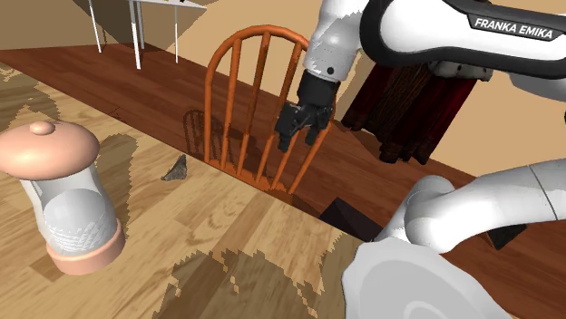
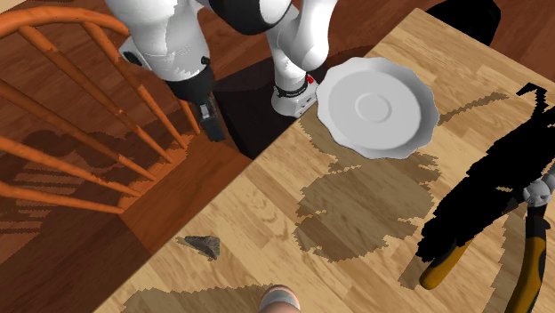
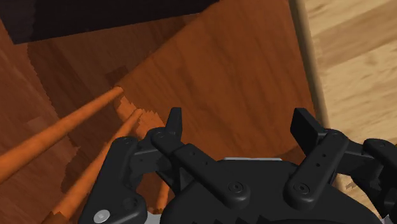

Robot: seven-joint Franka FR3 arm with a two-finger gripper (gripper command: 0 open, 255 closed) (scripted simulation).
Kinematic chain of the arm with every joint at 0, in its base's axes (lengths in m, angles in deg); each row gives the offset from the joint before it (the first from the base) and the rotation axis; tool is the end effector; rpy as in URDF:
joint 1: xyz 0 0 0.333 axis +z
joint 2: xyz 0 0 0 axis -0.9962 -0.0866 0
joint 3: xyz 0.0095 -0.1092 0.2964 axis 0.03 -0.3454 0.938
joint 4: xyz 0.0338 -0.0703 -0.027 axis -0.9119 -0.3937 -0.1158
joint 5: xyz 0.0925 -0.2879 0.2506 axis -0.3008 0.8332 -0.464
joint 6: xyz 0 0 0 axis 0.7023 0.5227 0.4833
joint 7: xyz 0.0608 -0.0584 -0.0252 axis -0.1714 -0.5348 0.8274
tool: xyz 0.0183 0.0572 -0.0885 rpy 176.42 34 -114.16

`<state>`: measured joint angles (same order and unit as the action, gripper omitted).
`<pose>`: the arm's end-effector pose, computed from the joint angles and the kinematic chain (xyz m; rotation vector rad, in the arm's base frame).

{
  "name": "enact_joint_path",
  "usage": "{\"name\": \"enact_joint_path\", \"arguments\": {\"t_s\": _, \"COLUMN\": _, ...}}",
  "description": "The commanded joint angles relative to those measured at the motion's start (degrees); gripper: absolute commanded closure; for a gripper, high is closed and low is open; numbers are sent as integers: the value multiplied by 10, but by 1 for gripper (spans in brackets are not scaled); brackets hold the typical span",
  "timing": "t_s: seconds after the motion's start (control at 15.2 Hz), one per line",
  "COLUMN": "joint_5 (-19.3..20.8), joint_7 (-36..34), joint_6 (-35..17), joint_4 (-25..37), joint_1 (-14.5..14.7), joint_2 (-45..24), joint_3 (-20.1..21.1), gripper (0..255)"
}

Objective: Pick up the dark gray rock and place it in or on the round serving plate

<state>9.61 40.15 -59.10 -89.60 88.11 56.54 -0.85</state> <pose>0.3276 0.1816 0.5575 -3.0507 0.2231 0.0358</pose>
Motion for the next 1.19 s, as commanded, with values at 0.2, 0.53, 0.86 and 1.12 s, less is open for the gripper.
{"name": "enact_joint_path", "arguments": {"t_s": 0.2, "joint_5": -7, "joint_7": -105, "joint_6": -60, "joint_4": 45, "joint_1": -8, "joint_2": -64, "joint_3": 77, "gripper": 0}}
{"name": "enact_joint_path", "arguments": {"t_s": 0.53, "joint_5": 24, "joint_7": -216, "joint_6": -108, "joint_4": 115, "joint_1": -30, "joint_2": -146, "joint_3": 157, "gripper": 0}}
{"name": "enact_joint_path", "arguments": {"t_s": 0.86, "joint_5": 107, "joint_7": -349, "joint_6": -139, "joint_4": 208, "joint_1": -56, "joint_2": -256, "joint_3": 241, "gripper": 0}}
{"name": "enact_joint_path", "arguments": {"t_s": 1.12, "joint_5": 195, "joint_7": -447, "joint_6": -141, "joint_4": 279, "joint_1": -55, "joint_2": -346, "joint_3": 285, "gripper": 0}}
